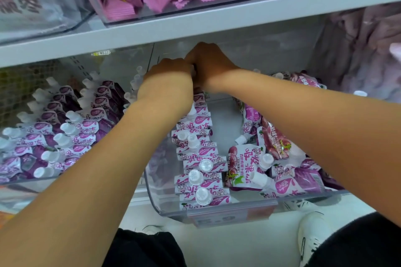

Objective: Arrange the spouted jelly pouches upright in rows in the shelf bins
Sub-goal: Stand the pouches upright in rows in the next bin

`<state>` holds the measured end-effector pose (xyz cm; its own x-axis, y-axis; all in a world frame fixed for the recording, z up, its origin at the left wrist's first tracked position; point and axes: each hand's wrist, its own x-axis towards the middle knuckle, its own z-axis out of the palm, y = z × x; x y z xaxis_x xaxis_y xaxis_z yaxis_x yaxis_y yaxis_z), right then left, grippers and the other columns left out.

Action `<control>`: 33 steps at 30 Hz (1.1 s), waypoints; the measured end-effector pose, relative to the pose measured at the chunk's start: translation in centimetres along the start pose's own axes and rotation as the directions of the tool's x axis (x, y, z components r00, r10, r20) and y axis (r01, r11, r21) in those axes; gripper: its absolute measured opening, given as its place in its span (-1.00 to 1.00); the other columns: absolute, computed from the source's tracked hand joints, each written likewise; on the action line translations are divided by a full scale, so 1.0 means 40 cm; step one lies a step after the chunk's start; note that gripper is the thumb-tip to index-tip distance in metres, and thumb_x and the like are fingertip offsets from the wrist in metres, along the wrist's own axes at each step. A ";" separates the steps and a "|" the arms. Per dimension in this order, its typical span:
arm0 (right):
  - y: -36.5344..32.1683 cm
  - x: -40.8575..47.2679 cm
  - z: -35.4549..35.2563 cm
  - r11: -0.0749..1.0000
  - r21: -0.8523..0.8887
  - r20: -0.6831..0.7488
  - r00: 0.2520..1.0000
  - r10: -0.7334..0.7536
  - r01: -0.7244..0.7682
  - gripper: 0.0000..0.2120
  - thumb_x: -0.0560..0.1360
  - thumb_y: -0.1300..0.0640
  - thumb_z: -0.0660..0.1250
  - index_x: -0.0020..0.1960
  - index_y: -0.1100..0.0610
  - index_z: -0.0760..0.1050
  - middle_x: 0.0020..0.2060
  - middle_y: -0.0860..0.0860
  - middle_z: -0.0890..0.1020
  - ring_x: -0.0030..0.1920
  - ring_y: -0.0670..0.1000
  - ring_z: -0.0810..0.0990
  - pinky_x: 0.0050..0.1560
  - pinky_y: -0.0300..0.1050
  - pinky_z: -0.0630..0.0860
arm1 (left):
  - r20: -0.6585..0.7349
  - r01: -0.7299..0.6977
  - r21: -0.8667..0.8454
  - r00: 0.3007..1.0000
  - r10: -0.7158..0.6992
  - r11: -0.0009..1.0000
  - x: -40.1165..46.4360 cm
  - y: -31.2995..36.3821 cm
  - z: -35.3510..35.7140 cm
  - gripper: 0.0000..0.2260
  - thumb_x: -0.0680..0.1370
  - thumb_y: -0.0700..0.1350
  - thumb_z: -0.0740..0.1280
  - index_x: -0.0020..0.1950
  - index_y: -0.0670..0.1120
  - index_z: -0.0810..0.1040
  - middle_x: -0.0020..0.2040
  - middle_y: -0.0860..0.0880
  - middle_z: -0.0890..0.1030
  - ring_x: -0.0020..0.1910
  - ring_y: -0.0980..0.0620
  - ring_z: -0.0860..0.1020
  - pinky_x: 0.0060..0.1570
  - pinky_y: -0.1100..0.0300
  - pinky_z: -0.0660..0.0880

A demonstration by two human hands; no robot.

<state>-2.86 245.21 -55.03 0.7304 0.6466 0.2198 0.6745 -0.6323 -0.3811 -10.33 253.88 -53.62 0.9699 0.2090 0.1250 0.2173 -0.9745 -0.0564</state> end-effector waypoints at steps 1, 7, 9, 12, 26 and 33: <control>0.000 0.003 0.008 1.000 -0.002 0.018 1.000 0.008 -0.008 -0.61 0.32 0.31 0.41 -0.47 -0.01 0.29 -0.47 -0.09 0.41 -0.27 -0.03 0.46 -0.43 -0.31 0.21 | 0.002 -0.011 0.011 1.000 0.011 1.000 -0.006 0.003 -0.005 -0.67 0.42 -0.33 0.37 0.11 -0.04 0.63 0.06 -0.11 0.62 -0.12 -0.14 0.55 -0.15 0.13 0.45; 0.008 0.010 0.032 0.998 -0.020 0.191 0.979 0.065 -0.062 -0.87 0.47 0.32 0.31 -0.08 0.14 0.59 -0.09 0.04 0.61 -0.04 0.05 0.58 -0.25 -0.27 0.37 | -0.079 -0.187 -0.067 0.980 0.182 0.980 -0.091 -0.068 -0.050 -0.81 0.55 -0.16 0.34 0.15 -0.01 0.60 0.03 -0.08 0.61 -0.13 -0.07 0.55 -0.15 0.19 0.44; 0.011 0.009 -0.001 0.993 -0.097 0.190 0.979 0.079 -0.061 -0.82 0.49 0.22 0.35 0.08 0.22 0.57 0.00 0.09 0.62 0.01 0.08 0.59 -0.12 -0.20 0.44 | -0.052 -0.169 -0.272 0.986 0.161 0.947 -0.111 -0.089 -0.059 -0.84 0.59 -0.11 0.29 0.12 0.08 0.59 0.00 0.00 0.63 -0.18 0.03 0.60 -0.19 0.28 0.41; 0.017 -0.005 -0.045 0.973 -0.001 0.169 0.959 0.229 -0.233 -0.85 0.56 0.13 0.31 -0.02 0.22 0.46 -0.17 0.06 0.55 -0.14 0.05 0.59 -0.02 -0.11 0.59 | -0.059 -0.099 -0.407 0.995 0.082 0.908 -0.111 -0.099 -0.049 -0.78 0.60 -0.18 0.24 0.14 0.08 0.56 0.13 0.00 0.61 -0.06 -0.02 0.63 -0.07 0.29 0.38; 0.007 -0.015 0.074 0.591 0.468 0.638 0.714 0.288 -0.657 -0.51 0.56 -0.22 0.04 0.25 0.09 0.45 0.15 0.12 0.59 0.13 0.17 0.55 0.22 0.23 0.46 | 0.253 0.033 -0.319 0.966 0.051 0.947 -0.100 -0.128 -0.029 -0.35 0.65 -0.12 0.15 0.61 -0.10 -0.19 0.59 0.02 -0.27 0.55 0.13 -0.25 0.30 0.35 -0.23; -0.010 0.005 0.035 0.983 0.055 0.145 0.976 0.163 -0.173 -0.88 0.52 0.19 0.35 -0.06 0.14 0.68 -0.08 0.07 0.67 -0.04 0.13 0.63 0.02 -0.05 0.57 | 0.210 -0.004 -0.310 0.975 0.072 0.951 -0.103 -0.133 -0.034 -0.38 0.64 -0.14 0.15 0.61 -0.05 -0.12 0.60 0.04 -0.24 0.55 0.15 -0.25 0.30 0.34 -0.23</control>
<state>-3.15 246.20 -56.11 0.8072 0.5898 0.0217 0.5312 -0.7101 -0.4622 -15.62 258.09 -52.48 0.9845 0.1504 -0.0902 0.1687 -0.9527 0.2527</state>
